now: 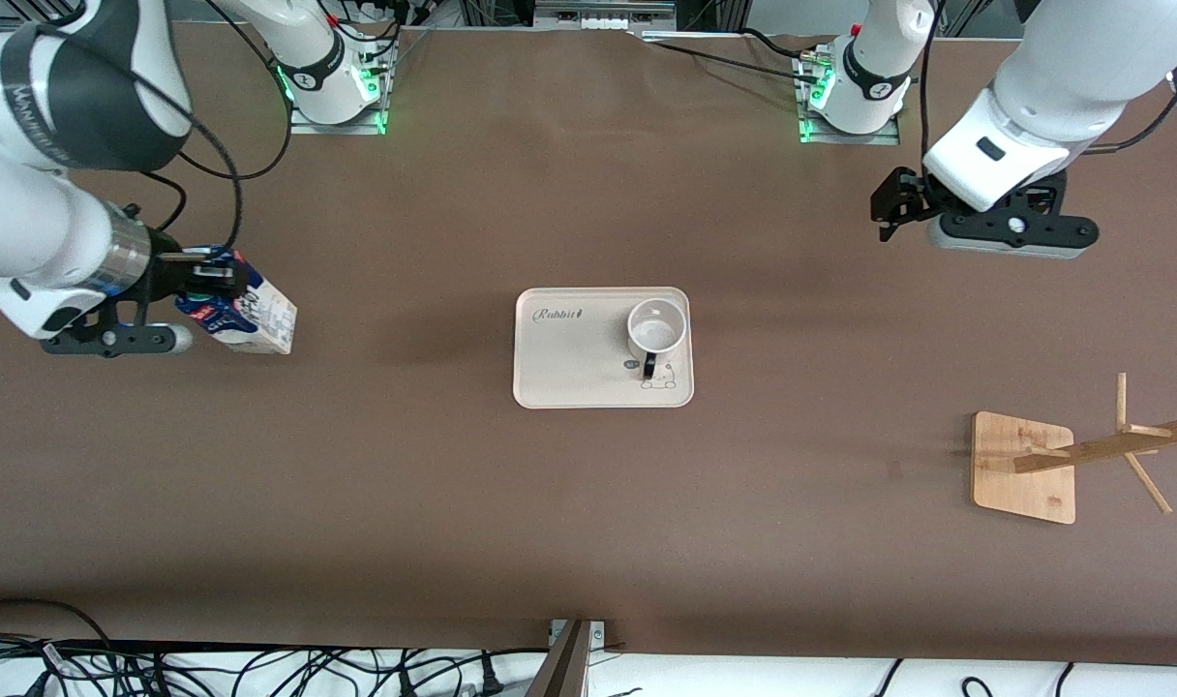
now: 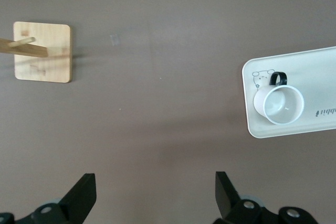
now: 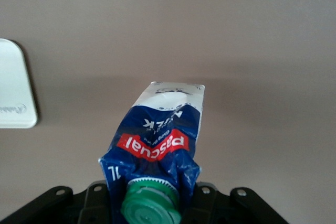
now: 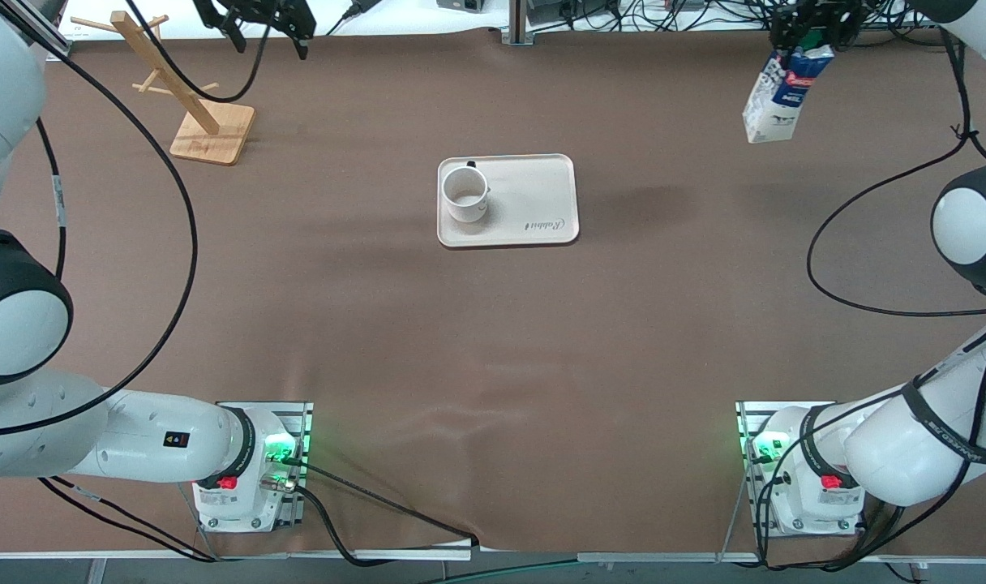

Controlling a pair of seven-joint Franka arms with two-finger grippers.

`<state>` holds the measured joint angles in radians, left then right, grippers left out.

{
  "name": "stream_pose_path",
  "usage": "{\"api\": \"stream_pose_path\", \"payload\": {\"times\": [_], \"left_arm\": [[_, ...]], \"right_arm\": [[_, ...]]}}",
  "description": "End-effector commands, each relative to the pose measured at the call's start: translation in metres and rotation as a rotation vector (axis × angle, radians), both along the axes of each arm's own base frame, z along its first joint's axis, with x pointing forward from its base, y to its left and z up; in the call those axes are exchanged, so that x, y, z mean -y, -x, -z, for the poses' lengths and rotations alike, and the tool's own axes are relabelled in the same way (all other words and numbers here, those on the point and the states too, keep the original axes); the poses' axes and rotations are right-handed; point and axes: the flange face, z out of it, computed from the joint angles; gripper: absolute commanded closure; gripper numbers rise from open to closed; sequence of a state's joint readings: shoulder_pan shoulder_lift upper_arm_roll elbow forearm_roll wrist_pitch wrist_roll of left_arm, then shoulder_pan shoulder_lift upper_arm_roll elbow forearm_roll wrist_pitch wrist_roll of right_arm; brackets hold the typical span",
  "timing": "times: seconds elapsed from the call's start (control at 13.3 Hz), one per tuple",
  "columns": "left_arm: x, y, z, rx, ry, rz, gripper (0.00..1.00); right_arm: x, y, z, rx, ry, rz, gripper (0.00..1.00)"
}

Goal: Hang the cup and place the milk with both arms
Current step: 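Carry the milk carton off the tray while the left gripper approaches the mug, then set the carton down with the right gripper while the left grasps the mug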

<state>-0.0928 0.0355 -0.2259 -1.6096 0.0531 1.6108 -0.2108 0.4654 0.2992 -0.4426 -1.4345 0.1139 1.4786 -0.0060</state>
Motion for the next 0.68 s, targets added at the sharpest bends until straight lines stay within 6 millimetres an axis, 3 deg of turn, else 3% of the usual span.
{"api": "stream_pose_path", "payload": {"times": [0.0, 0.15, 0.3, 0.38, 0.53, 0.6], "left_arm": [[0.028, -0.009, 0.022, -0.049, 0.017, 0.031, 0.00], [0.069, -0.007, 0.063, -0.127, 0.012, 0.103, 0.00], [0.127, 0.000, 0.111, -0.184, -0.002, 0.202, 0.00], [0.147, -0.003, 0.125, -0.152, 0.017, 0.230, 0.00], [0.160, -0.015, 0.154, -0.124, 0.047, 0.200, 0.00], [0.177, -0.012, 0.168, -0.118, 0.054, 0.178, 0.00]], "right_arm": [[0.043, 0.004, 0.009, -0.051, -0.036, -0.015, 0.61], [0.060, 0.005, 0.030, -0.066, -0.039, 0.017, 0.61], [0.067, 0.010, 0.059, -0.054, -0.044, 0.032, 0.61], [0.069, 0.014, 0.069, -0.037, -0.049, 0.036, 0.61], [0.070, 0.024, 0.084, -0.009, -0.059, 0.043, 0.61], [0.072, 0.029, 0.090, -0.001, -0.063, 0.045, 0.61]]}}
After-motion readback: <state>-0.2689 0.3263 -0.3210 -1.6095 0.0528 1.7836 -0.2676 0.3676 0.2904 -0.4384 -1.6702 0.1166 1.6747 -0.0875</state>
